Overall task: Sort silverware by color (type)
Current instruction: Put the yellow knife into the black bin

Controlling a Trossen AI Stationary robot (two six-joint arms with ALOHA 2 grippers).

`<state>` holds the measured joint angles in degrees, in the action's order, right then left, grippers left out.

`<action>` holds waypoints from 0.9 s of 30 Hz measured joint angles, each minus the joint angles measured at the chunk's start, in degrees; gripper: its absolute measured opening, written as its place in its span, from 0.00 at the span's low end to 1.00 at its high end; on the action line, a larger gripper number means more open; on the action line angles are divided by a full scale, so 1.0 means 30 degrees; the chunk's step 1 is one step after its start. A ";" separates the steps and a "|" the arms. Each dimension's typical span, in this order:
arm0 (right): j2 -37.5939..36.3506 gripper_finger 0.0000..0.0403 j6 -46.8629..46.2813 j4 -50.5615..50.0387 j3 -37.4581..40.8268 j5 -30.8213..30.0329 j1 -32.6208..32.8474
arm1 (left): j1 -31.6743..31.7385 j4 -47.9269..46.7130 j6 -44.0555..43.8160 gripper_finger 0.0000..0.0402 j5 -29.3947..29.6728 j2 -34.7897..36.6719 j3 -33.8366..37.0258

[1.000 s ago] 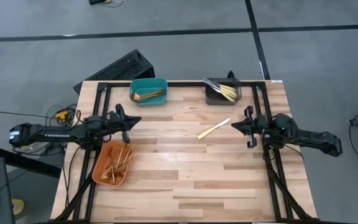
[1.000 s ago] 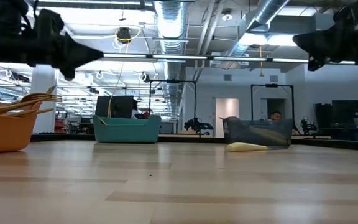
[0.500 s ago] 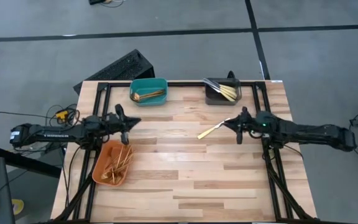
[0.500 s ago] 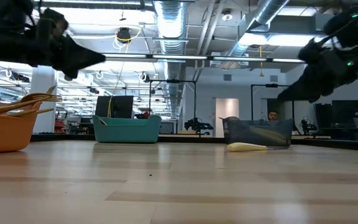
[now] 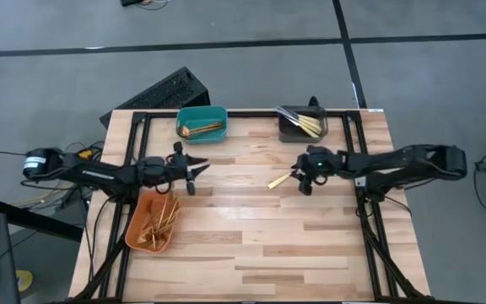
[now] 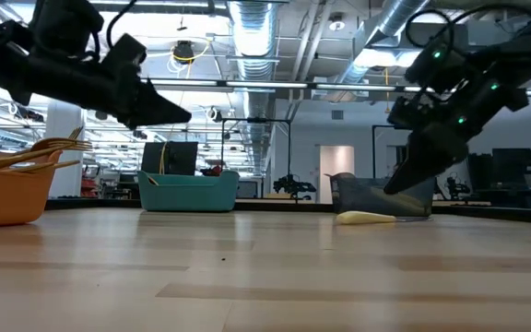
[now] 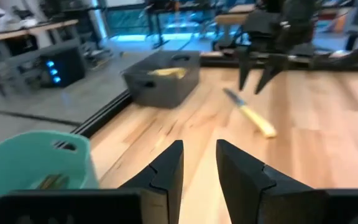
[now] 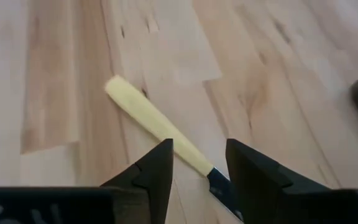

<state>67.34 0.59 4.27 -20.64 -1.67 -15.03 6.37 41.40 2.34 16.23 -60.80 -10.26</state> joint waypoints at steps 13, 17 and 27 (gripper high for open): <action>0.5440 0.43 0.3002 0.3982 -0.0174 0.1684 0.0104 | 0.1039 0.0041 0.0501 0.22 0.0383 -0.0487 -0.0058; 0.6442 0.38 0.3171 0.4497 -0.0198 0.1713 -0.0015 | 0.1526 0.0032 0.0496 0.22 0.0343 -0.0487 -0.0066; 0.6077 0.14 0.1990 0.5433 -0.0125 0.1730 -0.1458 | 0.2004 -0.0087 0.0296 0.22 0.0322 -0.0487 -0.0081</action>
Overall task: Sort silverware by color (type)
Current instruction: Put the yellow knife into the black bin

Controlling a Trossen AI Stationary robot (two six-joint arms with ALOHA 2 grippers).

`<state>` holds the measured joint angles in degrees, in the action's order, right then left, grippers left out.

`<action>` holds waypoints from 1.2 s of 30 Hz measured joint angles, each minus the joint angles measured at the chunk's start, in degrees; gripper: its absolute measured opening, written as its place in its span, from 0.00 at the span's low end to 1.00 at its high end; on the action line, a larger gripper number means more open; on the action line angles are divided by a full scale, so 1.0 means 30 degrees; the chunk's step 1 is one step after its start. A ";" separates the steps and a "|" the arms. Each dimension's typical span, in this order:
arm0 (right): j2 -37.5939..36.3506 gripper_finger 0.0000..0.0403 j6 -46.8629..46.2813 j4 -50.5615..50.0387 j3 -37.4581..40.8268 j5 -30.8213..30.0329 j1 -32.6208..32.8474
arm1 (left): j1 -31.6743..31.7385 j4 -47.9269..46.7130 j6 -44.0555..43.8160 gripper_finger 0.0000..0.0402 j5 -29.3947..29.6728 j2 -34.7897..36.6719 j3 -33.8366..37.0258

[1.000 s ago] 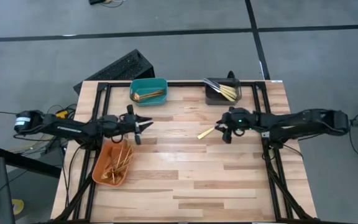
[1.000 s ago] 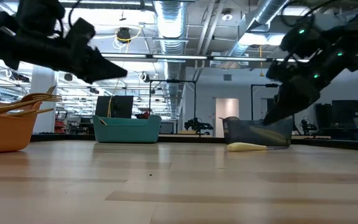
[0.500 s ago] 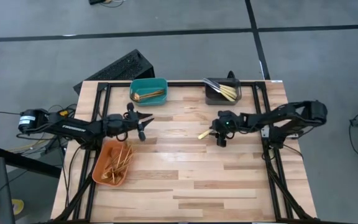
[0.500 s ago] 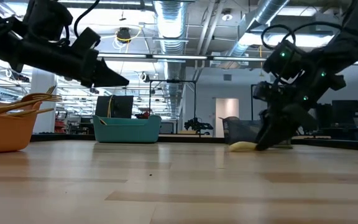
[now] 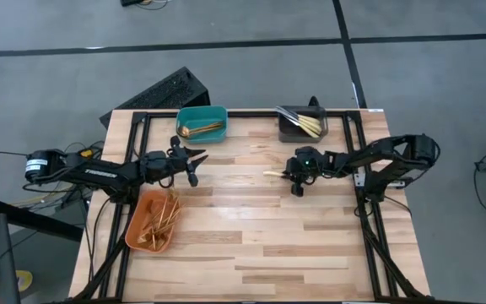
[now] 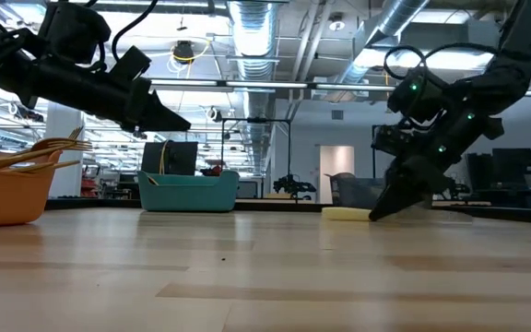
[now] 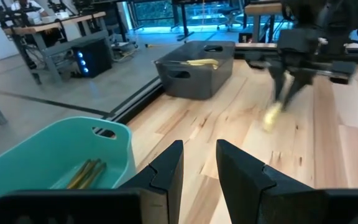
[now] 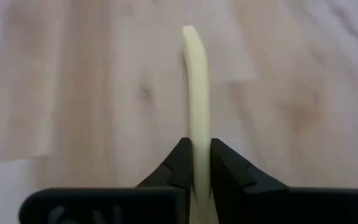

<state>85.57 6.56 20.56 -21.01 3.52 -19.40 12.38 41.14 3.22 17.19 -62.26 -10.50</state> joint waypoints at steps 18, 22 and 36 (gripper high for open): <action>-0.6944 0.14 0.4588 0.2011 -0.1986 -0.0763 -0.3173 | 0.0720 -0.0045 0.0004 0.22 0.0200 -0.0007 -0.0007; -0.7245 0.14 0.5805 0.2802 -0.2779 -0.0749 -0.3682 | 0.1138 -0.0027 -0.0353 0.22 0.0204 -0.0004 -0.0007; -0.3065 0.15 0.8298 0.3924 -0.2842 -0.0168 -0.7890 | 0.1158 -0.0701 -0.0969 0.22 -0.0168 -0.0554 0.0175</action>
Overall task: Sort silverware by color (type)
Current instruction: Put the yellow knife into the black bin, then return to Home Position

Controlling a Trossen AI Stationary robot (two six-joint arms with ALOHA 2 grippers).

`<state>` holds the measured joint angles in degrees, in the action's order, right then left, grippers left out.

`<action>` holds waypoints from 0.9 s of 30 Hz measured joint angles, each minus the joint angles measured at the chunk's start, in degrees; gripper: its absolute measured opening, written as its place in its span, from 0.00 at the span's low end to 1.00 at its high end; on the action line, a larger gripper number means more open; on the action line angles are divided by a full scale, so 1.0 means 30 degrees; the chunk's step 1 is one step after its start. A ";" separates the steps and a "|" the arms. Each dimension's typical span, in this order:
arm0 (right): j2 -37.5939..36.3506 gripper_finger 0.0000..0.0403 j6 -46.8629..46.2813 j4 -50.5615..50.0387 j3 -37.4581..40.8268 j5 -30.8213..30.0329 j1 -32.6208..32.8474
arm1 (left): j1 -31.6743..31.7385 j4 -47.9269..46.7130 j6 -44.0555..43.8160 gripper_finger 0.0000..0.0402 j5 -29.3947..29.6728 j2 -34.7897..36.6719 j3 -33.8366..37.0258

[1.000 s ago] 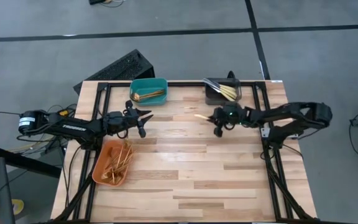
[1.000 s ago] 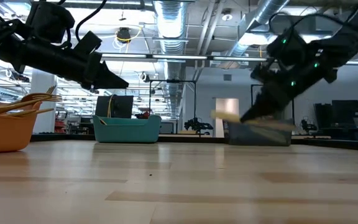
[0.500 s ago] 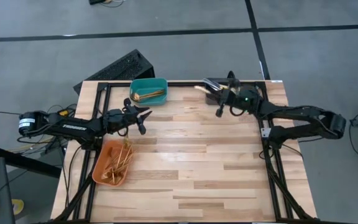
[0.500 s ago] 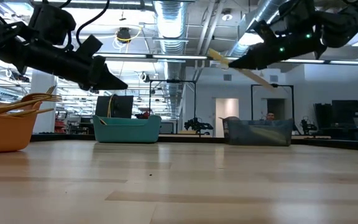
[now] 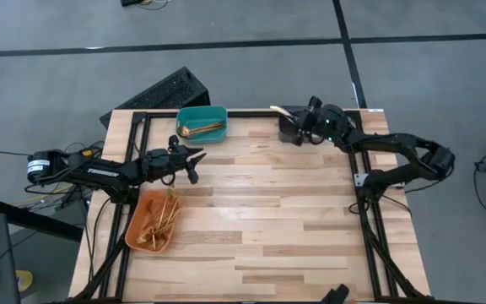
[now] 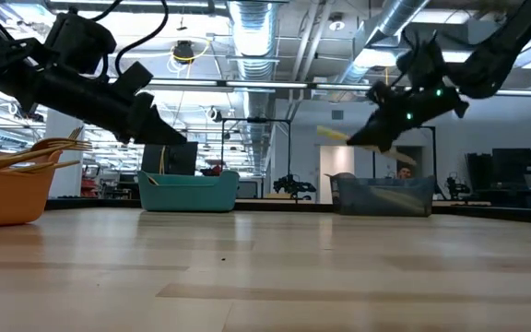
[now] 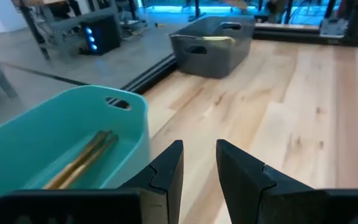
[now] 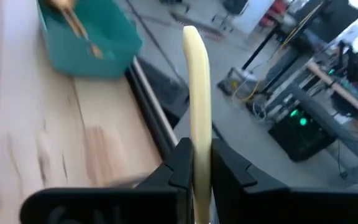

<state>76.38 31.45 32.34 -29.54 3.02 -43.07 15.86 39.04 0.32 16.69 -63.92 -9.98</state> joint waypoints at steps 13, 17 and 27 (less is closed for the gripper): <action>0.1227 0.33 -0.1314 -0.0250 0.0007 0.3568 -0.2915 | -0.3867 -0.0941 -0.1184 0.22 0.3273 0.3378 -0.0146; -0.1106 0.33 -0.5688 -0.0604 0.0005 0.6874 -0.2488 | -0.4354 -0.2514 -0.1045 0.22 0.4439 0.5256 -0.0131; -1.0347 0.20 -0.9155 -0.0715 0.3006 0.9189 0.1622 | -0.4366 -0.3660 -0.0725 0.22 0.1419 0.9376 0.0359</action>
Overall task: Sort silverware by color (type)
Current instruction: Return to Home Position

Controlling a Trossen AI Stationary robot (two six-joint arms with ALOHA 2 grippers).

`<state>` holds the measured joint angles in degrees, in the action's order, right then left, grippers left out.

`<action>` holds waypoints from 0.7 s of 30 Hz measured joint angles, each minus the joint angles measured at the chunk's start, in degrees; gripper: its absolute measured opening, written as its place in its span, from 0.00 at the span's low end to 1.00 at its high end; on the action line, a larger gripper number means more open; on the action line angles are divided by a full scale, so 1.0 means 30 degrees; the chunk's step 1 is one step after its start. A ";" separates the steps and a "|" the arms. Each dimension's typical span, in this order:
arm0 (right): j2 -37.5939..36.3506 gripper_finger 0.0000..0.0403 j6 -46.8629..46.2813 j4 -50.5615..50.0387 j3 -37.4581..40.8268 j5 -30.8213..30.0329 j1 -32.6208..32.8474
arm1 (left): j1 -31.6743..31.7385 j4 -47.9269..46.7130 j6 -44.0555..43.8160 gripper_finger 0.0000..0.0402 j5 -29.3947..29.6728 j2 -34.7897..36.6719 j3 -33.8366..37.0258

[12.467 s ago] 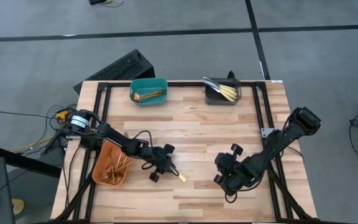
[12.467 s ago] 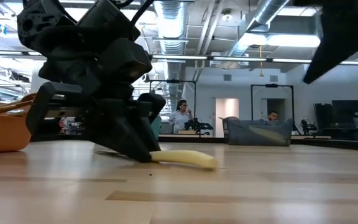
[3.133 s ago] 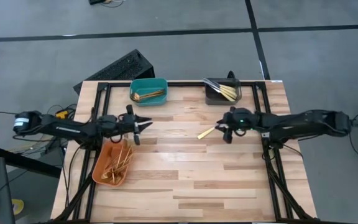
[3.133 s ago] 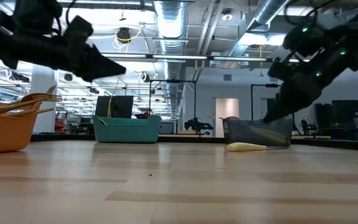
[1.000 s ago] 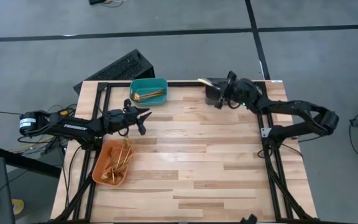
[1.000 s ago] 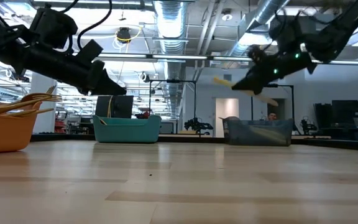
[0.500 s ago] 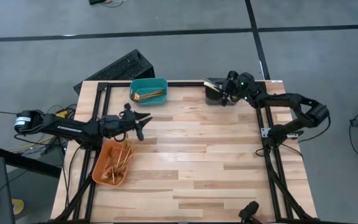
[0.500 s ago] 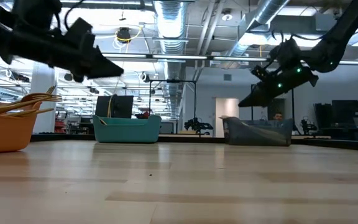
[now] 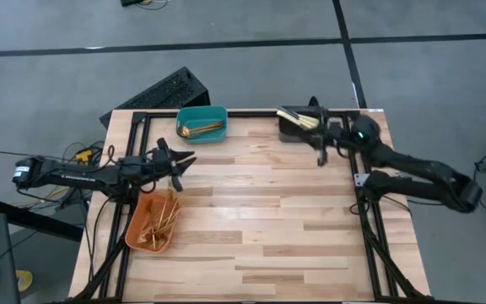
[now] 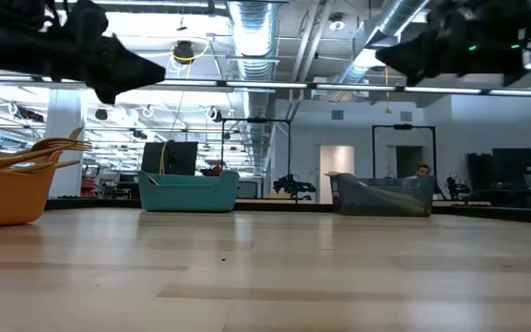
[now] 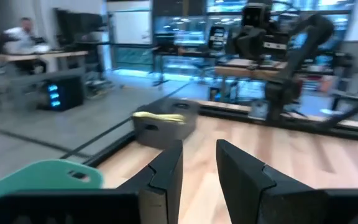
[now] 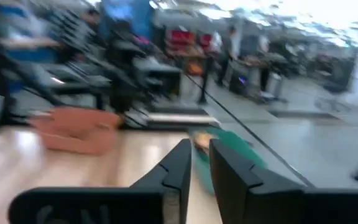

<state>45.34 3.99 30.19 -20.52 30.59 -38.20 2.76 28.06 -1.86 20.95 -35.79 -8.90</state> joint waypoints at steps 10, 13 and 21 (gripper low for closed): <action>-0.6476 0.04 -0.3686 -0.4339 0.2050 -0.6363 0.6307 | 0.0002 0.3726 0.1149 0.22 -0.2596 0.1462 0.2694; -0.7737 0.04 -0.3558 -0.5748 0.2054 -0.8167 0.8194 | 0.0002 0.3697 0.1475 0.22 -0.2857 0.2040 0.2711; -1.1769 0.07 -0.3493 -0.9829 0.2057 -1.3529 1.2558 | 0.0002 0.0733 0.1587 0.22 -0.2861 0.5689 0.2723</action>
<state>10.03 -6.49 0.70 -14.35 -10.00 -0.53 2.76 30.26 2.90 12.36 -18.72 -0.73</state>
